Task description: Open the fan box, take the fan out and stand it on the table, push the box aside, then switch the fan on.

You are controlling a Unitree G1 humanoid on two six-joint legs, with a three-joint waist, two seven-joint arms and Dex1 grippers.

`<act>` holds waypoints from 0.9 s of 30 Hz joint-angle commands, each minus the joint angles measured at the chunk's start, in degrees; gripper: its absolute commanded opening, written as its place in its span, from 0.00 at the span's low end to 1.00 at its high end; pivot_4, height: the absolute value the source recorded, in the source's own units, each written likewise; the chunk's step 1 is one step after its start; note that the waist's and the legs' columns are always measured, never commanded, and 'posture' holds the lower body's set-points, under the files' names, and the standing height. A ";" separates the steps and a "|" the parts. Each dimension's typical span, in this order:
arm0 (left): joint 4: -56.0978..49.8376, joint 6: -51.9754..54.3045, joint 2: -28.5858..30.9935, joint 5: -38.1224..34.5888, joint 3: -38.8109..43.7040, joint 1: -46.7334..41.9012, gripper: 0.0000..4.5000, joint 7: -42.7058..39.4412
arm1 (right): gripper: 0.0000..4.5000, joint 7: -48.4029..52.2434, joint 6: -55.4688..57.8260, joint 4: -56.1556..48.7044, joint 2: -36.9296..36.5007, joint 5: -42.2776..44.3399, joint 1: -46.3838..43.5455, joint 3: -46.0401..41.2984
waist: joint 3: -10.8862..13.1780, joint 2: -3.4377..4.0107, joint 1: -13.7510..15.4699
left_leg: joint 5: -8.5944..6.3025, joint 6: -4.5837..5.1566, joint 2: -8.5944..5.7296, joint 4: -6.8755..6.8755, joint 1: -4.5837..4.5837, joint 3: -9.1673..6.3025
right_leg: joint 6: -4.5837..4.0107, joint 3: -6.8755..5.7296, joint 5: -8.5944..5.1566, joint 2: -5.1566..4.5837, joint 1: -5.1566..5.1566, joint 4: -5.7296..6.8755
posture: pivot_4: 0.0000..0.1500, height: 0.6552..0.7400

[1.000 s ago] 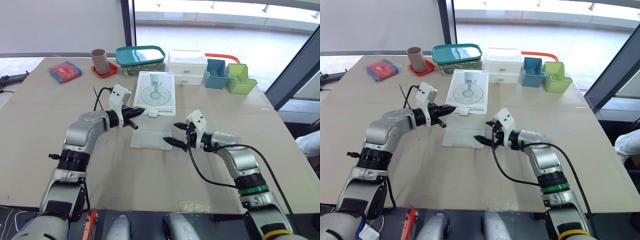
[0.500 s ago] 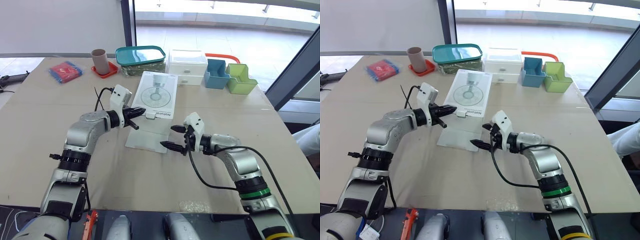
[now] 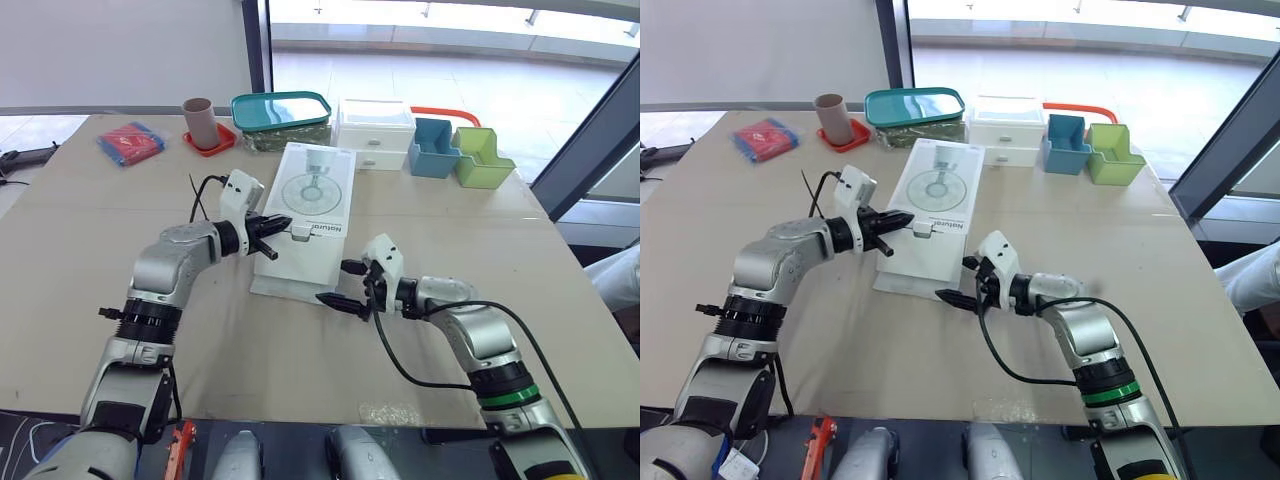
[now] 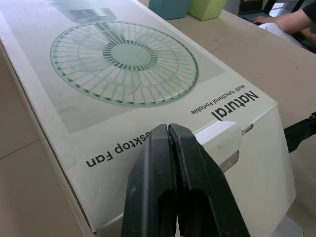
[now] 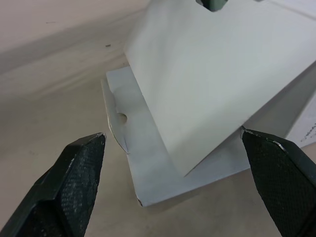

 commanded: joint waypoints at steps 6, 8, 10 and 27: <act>-1.62 -1.87 4.66 -1.18 2.09 -2.73 0.02 -4.91 | 1.00 -0.87 2.94 -7.75 -0.46 4.31 0.18 -2.85 | 0.01 -0.01 0.05 | 0.00 0.00 0.00 0.00 -0.05 -0.02 | 0.01 -0.02 -0.01 0.00 -0.03 0.00 | 1.00 1.00; -1.38 -2.36 4.63 -0.79 1.97 -2.71 0.02 -4.92 | 1.00 -1.19 3.39 -8.41 -0.68 4.72 0.21 -2.78 | 0.01 -0.01 0.06 | 0.00 0.00 0.00 0.00 -0.06 -0.03 | 0.01 -0.04 -0.01 -0.01 -0.03 -0.01 | 1.00 1.00; -1.33 -3.08 4.27 -0.47 1.80 -2.40 0.02 -4.64 | 1.00 -1.33 4.11 -9.53 -0.88 5.51 0.37 -2.87 | 0.02 -0.01 0.06 | 0.00 0.00 0.00 0.00 -0.06 -0.03 | 0.01 -0.04 -0.01 -0.01 -0.03 -0.01 | 1.00 1.00; 2.50 -10.84 4.84 -2.04 5.85 -3.92 0.02 -7.94 | 1.00 -3.15 7.71 -16.70 -3.77 9.64 -0.40 -3.56 | 0.03 -0.02 0.03 | 0.00 0.01 0.00 0.00 -0.09 -0.05 | 0.01 -0.05 -0.02 0.00 -0.06 -0.02 | 1.00 1.00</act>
